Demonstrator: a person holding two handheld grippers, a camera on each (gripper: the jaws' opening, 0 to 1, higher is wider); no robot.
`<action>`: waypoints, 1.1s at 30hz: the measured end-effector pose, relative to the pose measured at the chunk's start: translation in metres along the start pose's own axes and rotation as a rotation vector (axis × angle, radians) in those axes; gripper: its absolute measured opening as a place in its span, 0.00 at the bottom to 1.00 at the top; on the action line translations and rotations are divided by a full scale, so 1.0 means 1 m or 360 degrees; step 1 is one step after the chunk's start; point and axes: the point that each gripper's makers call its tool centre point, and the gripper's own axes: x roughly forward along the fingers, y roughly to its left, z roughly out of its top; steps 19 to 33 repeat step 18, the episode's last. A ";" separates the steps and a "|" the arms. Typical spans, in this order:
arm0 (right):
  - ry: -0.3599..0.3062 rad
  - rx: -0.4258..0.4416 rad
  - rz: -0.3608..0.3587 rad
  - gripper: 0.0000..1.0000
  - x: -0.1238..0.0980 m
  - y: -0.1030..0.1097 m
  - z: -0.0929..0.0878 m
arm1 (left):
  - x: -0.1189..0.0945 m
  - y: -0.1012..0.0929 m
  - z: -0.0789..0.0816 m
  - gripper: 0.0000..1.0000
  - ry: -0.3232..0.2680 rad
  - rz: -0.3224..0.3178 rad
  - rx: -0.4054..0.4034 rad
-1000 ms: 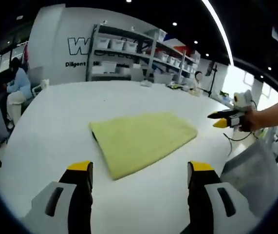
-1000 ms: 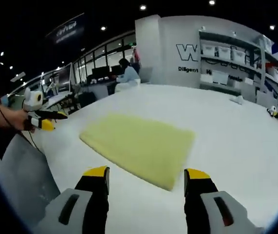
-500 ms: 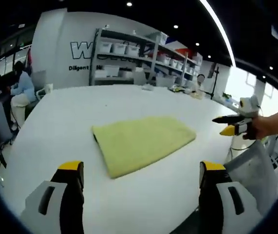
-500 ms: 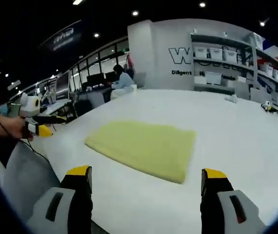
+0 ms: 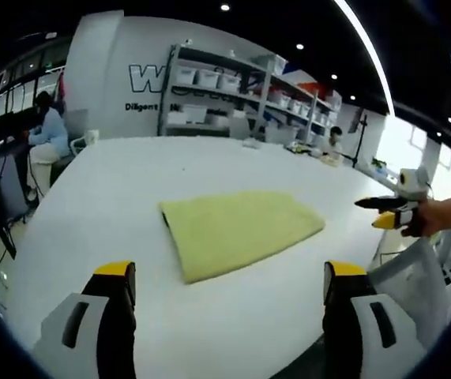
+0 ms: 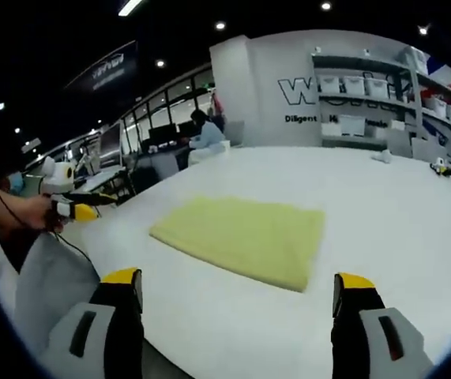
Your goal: Fold the garment on the visible template until the final outline fits inside the template.
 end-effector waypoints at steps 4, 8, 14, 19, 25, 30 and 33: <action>-0.0010 0.0005 0.0026 0.99 0.000 0.002 0.001 | 0.000 0.001 0.000 0.99 -0.0004 0.0007 -0.0003; -0.0038 0.0017 0.0041 0.99 -0.002 0.005 0.005 | -0.001 0.000 0.001 0.99 -0.0016 0.0014 0.0003; -0.0041 0.0016 0.0044 0.99 -0.002 0.008 0.005 | -0.002 0.004 0.002 0.99 -0.0032 0.0029 -0.0024; -0.0041 0.0011 0.0038 0.99 -0.003 0.007 0.006 | -0.002 0.004 0.003 0.99 -0.0041 0.0027 -0.0031; -0.0041 0.0011 0.0038 0.99 -0.003 0.007 0.006 | -0.002 0.004 0.003 0.99 -0.0041 0.0027 -0.0031; -0.0041 0.0011 0.0038 0.99 -0.003 0.007 0.006 | -0.002 0.004 0.003 0.99 -0.0041 0.0027 -0.0031; -0.0041 0.0011 0.0038 0.99 -0.003 0.007 0.006 | -0.002 0.004 0.003 0.99 -0.0041 0.0027 -0.0031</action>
